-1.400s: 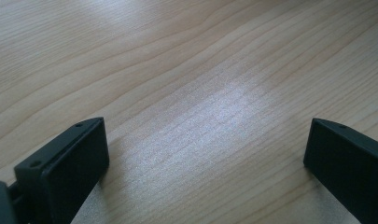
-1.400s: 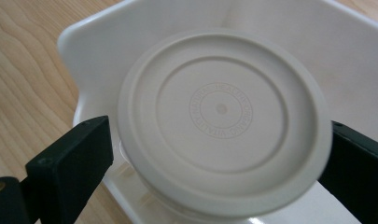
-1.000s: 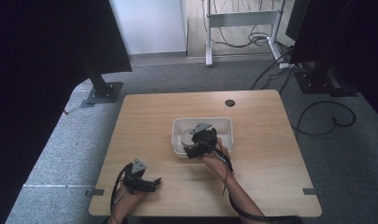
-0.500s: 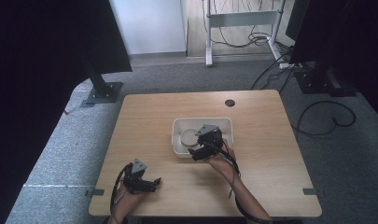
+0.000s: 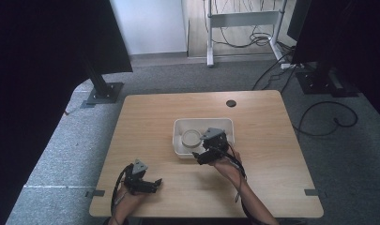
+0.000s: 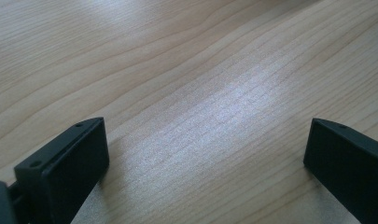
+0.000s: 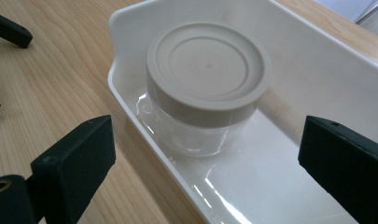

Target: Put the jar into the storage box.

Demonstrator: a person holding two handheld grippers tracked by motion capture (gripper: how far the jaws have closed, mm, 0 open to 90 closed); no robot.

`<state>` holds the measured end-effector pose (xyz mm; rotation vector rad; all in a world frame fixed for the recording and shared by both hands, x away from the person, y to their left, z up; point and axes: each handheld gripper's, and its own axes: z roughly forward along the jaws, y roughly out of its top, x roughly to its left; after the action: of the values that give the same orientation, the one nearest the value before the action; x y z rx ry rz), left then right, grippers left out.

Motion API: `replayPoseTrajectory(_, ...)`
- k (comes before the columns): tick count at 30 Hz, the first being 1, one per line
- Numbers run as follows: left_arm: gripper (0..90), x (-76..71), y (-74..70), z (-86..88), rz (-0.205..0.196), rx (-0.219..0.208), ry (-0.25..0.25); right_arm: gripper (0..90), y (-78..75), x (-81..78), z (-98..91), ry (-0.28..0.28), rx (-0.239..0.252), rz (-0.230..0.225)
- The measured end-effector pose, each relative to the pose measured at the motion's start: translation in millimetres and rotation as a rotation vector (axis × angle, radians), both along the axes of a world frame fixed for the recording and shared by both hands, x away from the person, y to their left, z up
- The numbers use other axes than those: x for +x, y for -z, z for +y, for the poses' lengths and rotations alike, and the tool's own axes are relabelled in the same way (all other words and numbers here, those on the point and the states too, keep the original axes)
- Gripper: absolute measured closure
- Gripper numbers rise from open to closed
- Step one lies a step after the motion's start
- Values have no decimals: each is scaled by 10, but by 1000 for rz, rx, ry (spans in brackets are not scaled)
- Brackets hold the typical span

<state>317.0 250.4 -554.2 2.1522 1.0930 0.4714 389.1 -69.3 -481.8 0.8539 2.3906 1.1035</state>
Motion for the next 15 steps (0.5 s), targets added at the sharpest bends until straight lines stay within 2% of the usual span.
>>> replayPoseTrajectory(15,0,0,0,-1,0,-1,-1,34,-33,-118,-214,8,10,-12)
